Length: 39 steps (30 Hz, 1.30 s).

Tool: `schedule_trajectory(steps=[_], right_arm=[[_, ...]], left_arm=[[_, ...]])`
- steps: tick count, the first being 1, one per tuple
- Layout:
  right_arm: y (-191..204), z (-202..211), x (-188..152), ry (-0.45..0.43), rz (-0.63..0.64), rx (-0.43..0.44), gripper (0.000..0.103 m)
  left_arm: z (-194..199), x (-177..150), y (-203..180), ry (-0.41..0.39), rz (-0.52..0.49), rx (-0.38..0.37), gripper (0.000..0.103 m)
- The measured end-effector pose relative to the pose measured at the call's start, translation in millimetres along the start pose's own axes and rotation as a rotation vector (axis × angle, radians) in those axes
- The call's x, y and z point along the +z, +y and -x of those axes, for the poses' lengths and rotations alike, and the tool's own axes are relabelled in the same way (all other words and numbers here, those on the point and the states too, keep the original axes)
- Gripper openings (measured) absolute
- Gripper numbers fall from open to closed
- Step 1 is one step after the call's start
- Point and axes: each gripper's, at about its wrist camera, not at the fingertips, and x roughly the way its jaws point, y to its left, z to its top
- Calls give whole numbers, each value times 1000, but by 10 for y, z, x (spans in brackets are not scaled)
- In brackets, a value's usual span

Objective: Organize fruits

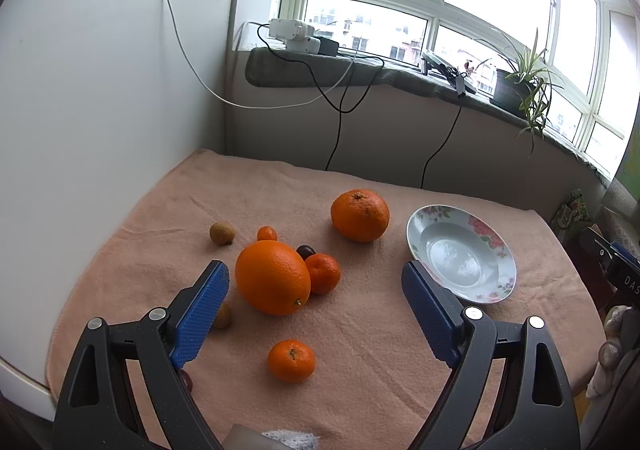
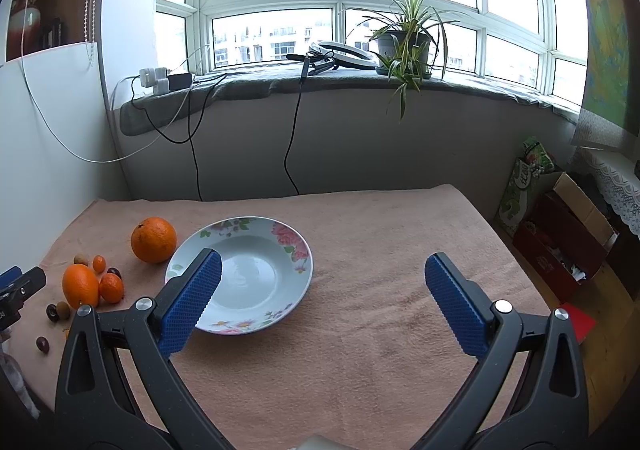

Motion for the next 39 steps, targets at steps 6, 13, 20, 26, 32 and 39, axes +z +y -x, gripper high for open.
schedule_trajectory(steps=[6, 13, 20, 26, 32, 39], right_arm=[[1, 3, 3, 0, 0, 0, 103], [-2, 0, -4, -1, 0, 1, 103], [1, 4, -3, 1, 0, 2, 103], [10, 3, -8, 2, 2, 3, 103], [17, -1, -15, 3, 1, 5, 103], [16, -4, -17, 4, 1, 5, 103]], left_arm=[[5, -6, -5, -2, 0, 0, 88], [-1, -3, 1, 0, 0, -2, 88], [3, -9, -2, -1, 1, -1, 88], [0, -12, -3, -1, 1, -3, 88], [-1, -11, 1, 0, 1, -4, 88], [0, -13, -2, 0, 1, -3, 88]])
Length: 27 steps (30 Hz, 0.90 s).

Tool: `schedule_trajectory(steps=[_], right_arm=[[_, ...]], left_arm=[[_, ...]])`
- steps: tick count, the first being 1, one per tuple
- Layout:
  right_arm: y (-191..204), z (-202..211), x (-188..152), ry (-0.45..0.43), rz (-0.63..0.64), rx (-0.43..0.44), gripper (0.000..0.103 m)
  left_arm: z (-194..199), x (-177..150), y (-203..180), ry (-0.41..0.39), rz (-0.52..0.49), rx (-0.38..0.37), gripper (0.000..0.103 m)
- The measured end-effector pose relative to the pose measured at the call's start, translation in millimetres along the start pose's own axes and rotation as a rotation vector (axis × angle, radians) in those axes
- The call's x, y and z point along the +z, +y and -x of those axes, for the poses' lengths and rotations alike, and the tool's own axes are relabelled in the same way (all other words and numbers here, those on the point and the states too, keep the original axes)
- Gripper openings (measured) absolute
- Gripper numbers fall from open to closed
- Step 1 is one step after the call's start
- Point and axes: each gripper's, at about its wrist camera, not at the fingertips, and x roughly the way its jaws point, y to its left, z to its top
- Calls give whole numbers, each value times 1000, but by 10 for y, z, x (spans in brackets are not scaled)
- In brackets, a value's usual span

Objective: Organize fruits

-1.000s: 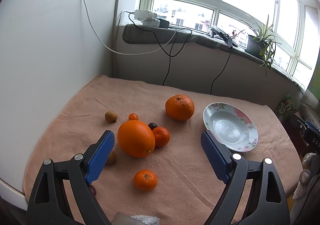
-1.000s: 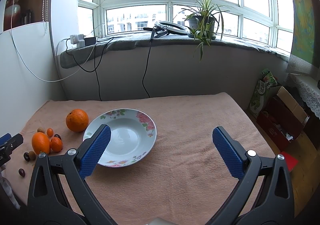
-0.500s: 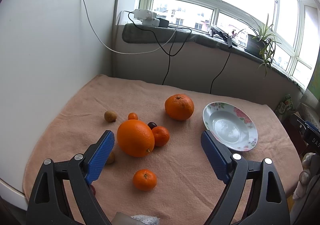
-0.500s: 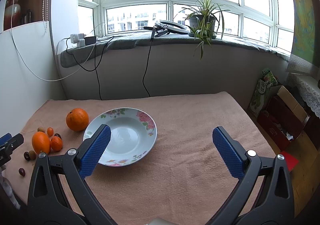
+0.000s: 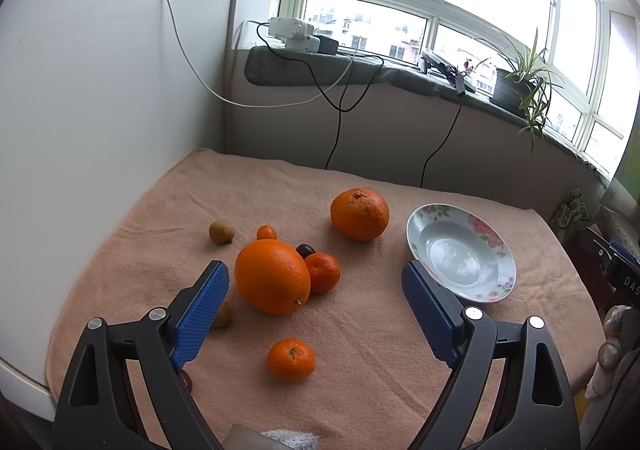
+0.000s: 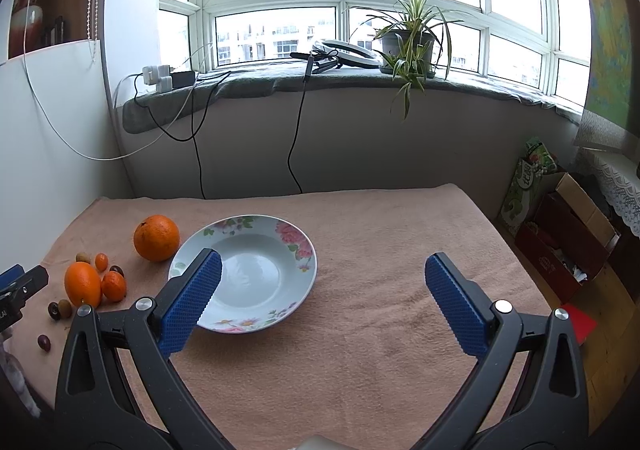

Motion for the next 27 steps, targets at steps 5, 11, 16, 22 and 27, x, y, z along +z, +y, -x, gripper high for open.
schedule_trajectory(steps=[5, 11, 16, 22, 27], right_arm=[[44, -21, -7, 9, 6, 3, 103], [83, -58, -12, 18, 18, 11, 103], [121, -104, -27, 30, 26, 20, 103], [209, -167, -43, 47, 40, 57, 103], [291, -248, -41, 75, 38, 132, 103]], left_arm=[[-11, -8, 19, 5, 4, -1, 88], [-37, -15, 72, 13, 12, 0, 88], [-56, -29, 126, 24, 25, 1, 88], [-63, -55, 233, 37, 49, 0, 88], [-60, -86, 357, 48, 71, 8, 88]])
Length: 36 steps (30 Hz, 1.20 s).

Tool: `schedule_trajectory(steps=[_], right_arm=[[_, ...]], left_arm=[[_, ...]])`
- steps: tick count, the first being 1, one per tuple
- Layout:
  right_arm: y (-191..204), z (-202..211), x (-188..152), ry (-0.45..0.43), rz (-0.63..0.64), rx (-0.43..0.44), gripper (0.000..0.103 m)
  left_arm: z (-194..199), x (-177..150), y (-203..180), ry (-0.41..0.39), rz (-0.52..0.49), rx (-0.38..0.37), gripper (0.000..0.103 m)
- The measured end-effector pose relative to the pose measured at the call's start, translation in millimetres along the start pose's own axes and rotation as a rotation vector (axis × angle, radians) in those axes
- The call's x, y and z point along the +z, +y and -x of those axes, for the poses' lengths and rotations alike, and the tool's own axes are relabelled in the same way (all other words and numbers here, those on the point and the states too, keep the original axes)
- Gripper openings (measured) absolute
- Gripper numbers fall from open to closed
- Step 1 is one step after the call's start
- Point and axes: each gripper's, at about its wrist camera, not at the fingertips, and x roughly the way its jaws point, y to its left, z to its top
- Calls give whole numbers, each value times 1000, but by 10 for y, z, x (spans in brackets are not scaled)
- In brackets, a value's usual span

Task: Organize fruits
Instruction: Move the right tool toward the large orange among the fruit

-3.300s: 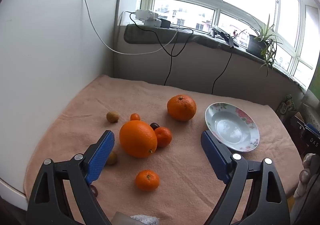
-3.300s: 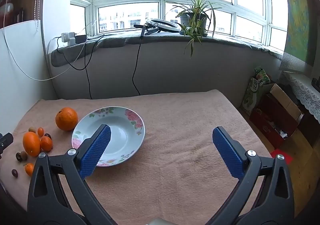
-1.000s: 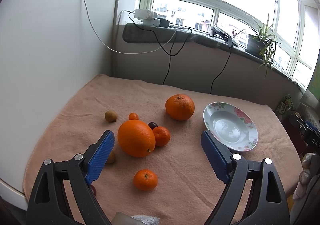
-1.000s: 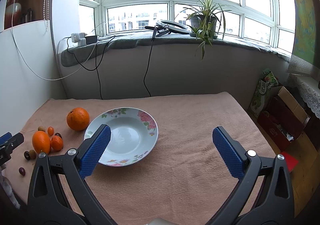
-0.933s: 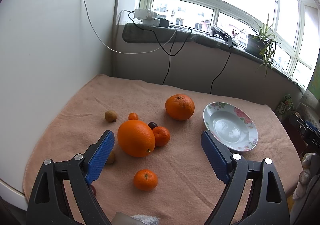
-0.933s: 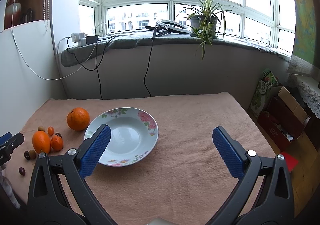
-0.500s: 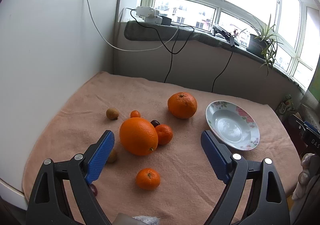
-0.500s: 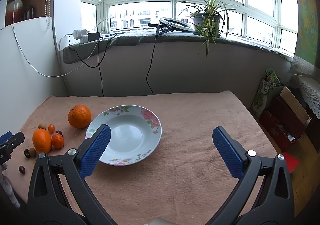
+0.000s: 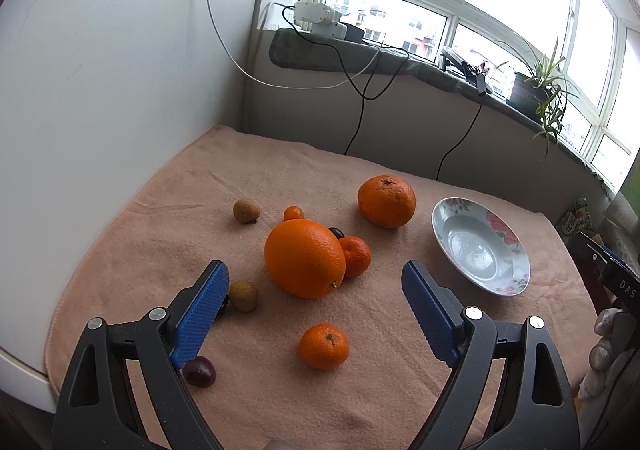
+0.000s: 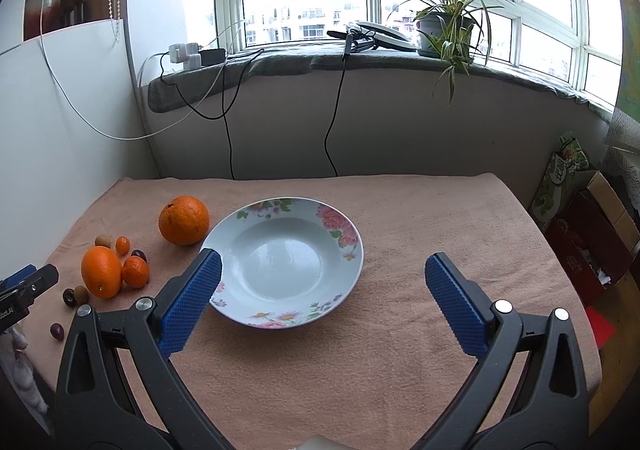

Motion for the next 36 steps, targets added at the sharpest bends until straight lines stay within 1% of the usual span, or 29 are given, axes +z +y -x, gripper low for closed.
schedule_trajectory(steps=[8, 12, 18, 21, 24, 25, 27, 29, 31, 33, 36], right_arm=[[264, -176, 28, 46, 45, 148, 103], [436, -313, 57, 79, 68, 221, 103], [752, -499, 108, 122, 142, 314, 103], [894, -610, 135, 160, 159, 378, 103], [1029, -776, 168, 225, 147, 466, 103], [1074, -831, 175, 247, 141, 494, 102], [1171, -939, 180, 286, 134, 550, 94], [1284, -1037, 180, 323, 137, 588, 89], [1402, -1113, 164, 363, 147, 644, 87], [1524, -1156, 155, 396, 156, 687, 81], [1686, -1216, 148, 430, 172, 733, 78]], left_arm=[[-66, -50, 197, 33, 42, -15, 88], [-120, -64, 224, 47, 51, -36, 88], [-210, -84, 254, 72, 63, -60, 88], [-261, -77, 260, 83, 65, -68, 87], [-305, -79, 278, 90, 70, -75, 87], [-320, -76, 283, 91, 71, -77, 87], [-341, -72, 287, 92, 67, -78, 86], [-359, -70, 291, 94, 65, -86, 84], [-387, -66, 292, 97, 60, -90, 82], [-413, -57, 295, 101, 59, -96, 79], [-444, -40, 298, 102, 54, -106, 79]])
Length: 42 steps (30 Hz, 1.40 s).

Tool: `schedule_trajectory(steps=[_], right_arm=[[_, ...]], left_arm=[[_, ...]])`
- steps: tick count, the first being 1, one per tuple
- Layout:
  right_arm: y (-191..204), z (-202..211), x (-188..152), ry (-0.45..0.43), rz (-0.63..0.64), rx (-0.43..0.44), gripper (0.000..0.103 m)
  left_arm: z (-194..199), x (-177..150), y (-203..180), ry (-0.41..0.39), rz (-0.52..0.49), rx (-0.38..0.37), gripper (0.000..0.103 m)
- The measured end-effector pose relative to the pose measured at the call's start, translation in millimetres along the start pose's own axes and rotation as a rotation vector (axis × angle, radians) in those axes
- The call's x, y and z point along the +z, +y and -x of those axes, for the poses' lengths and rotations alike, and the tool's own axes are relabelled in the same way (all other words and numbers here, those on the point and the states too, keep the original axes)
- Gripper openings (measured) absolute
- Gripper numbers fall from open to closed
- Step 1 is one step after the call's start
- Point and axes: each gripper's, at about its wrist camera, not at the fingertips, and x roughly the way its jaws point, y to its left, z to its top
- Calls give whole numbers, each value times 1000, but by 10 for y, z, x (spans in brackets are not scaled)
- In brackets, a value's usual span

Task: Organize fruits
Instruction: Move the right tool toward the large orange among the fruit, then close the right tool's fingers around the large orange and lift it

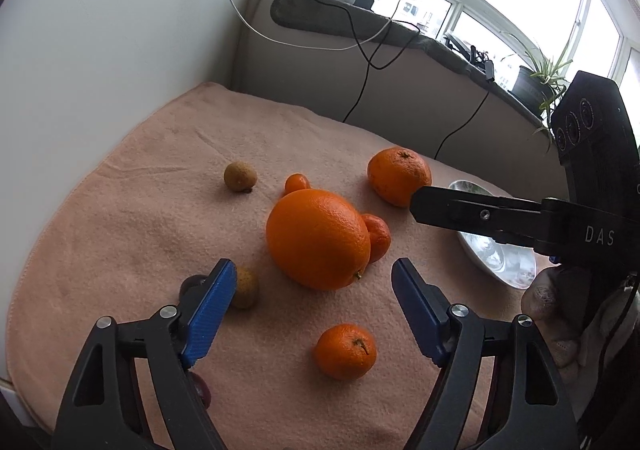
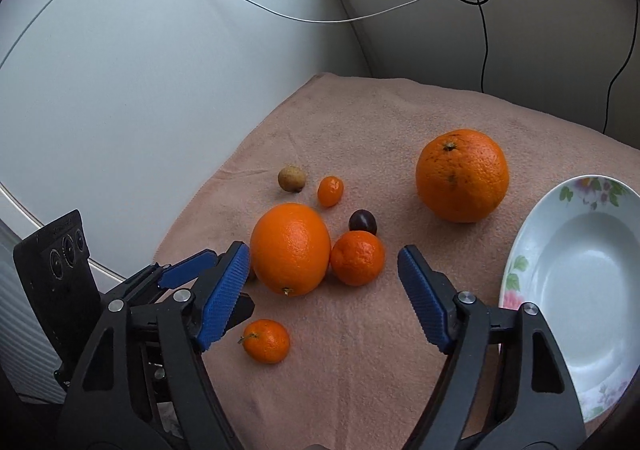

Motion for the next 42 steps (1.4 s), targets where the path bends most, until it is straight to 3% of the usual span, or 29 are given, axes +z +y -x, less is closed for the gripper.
schedule_trajectory(steps=[8, 17, 28, 34, 42], right_arm=[[115, -291, 102, 72, 44, 29, 67], [172, -552, 141, 127, 76, 40, 61], [138, -688, 153, 172, 78, 44, 61], [84, -702, 169, 204, 56, 81, 63], [145, -726, 134, 208, 118, 41, 65]], left_arm=[[-57, 38, 33, -1, 16, -34, 72], [-85, 93, -10, -11, -23, -50, 71], [-253, 114, -58, 17, -66, -46, 67], [-351, 101, 17, 50, -40, -38, 67], [-441, 75, 35, 71, -32, -51, 68]])
